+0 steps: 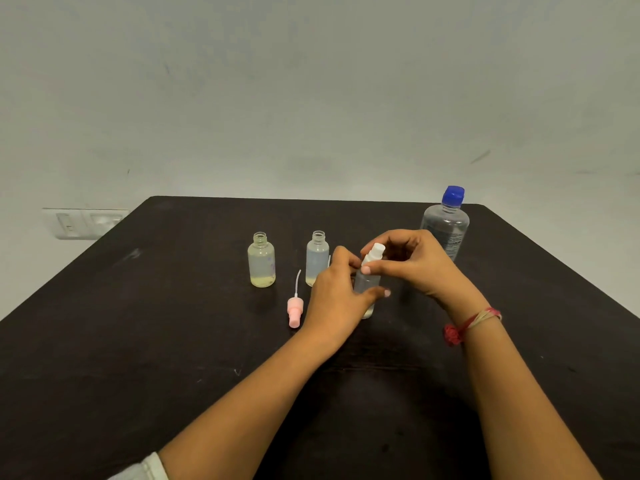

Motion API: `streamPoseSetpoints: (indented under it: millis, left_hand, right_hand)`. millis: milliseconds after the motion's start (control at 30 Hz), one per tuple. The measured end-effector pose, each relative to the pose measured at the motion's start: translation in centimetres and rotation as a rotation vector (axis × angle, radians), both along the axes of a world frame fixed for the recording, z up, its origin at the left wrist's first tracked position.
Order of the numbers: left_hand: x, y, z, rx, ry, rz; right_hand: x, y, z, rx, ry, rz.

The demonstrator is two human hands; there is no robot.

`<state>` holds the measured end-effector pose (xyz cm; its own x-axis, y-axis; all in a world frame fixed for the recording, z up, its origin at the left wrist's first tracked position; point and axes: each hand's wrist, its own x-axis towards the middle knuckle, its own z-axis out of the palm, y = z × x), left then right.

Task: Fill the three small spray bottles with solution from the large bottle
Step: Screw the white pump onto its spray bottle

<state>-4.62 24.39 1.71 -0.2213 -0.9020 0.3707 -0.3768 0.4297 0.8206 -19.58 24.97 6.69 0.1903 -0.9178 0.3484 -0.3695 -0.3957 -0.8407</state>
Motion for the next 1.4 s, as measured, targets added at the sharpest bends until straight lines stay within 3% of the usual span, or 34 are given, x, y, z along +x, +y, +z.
streamPoseSetpoints:
  millis: [233,433,700,933,1200,1400]
  left_hand:
    - [0.1,0.1,0.1,-0.006,0.006,-0.006]
    - [0.0,0.0,0.2,0.009,0.023,-0.013]
    - [0.0,0.1,0.2,-0.007,0.018,0.009]
    - [-0.1,0.1,0.2,-0.008,0.038,-0.005]
    - [-0.1,0.2,0.1,-0.011,0.023,-0.005]
    - [-0.1,0.0,0.0,-0.003,0.045,-0.002]
  right_hand:
    - [0.1,-0.1,-0.2,0.042,0.080,-0.039]
    - [-1.0,0.2,0.1,0.138,-0.081,0.144]
    - [0.1,-0.5,-0.6,0.039,0.043,-0.060]
    - [-0.9,0.4,-0.1,0.242,-0.125,0.190]
    - [-0.3,-0.3,-0.3,0.100,-0.050,0.022]
    - [-0.9,0.2,-0.2,0.223,-0.051,0.172]
